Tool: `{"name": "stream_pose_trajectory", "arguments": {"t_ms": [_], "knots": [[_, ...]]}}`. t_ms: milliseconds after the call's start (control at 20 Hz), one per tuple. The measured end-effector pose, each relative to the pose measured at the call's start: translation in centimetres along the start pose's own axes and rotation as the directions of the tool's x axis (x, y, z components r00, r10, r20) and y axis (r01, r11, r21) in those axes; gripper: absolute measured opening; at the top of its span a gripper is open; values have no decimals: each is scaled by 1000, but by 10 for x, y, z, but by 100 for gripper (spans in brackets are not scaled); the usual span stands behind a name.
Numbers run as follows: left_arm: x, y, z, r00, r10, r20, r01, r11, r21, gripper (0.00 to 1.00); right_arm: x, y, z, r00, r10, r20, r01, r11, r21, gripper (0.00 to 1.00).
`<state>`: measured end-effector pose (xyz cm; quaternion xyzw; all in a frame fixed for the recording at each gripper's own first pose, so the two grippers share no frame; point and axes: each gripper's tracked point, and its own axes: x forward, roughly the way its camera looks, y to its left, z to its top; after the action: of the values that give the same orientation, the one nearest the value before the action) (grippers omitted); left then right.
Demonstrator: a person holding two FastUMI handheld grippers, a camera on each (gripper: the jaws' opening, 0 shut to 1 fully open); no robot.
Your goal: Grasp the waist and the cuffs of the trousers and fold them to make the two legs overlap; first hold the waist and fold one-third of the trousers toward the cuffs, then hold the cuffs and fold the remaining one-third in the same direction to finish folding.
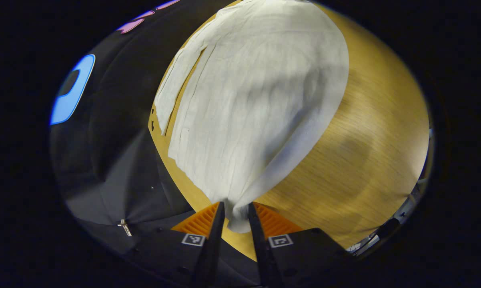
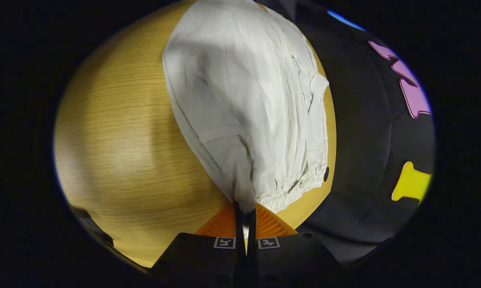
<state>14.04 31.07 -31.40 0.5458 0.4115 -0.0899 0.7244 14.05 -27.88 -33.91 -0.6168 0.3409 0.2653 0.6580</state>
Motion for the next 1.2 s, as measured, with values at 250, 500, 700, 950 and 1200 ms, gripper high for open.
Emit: {"name": "stream_pose_trajectory", "arguments": {"t_ms": [250,500,700,950,1200], "knots": [[3,-4,-5,998,51,-47,-54,997,-60,7,0,-1,1,1000,-15,16,15,1000,-24,5],[0,4,2,994,77,-83,-84,992,-94,5,0,-2,-1,1000,-13,1,13,1000,-8,5],[-9,36,10,981,187,-60,-194,969,-153,6,-6,-12,-3,998,-62,-2,62,998,26,5],[-26,88,29,962,273,-5,-269,944,-191,6,-16,-40,-8,990,-143,-16,144,985,95,5],[-32,137,59,943,327,68,-316,939,-137,6,-21,-82,-2,978,-209,-13,209,971,114,5]]}}
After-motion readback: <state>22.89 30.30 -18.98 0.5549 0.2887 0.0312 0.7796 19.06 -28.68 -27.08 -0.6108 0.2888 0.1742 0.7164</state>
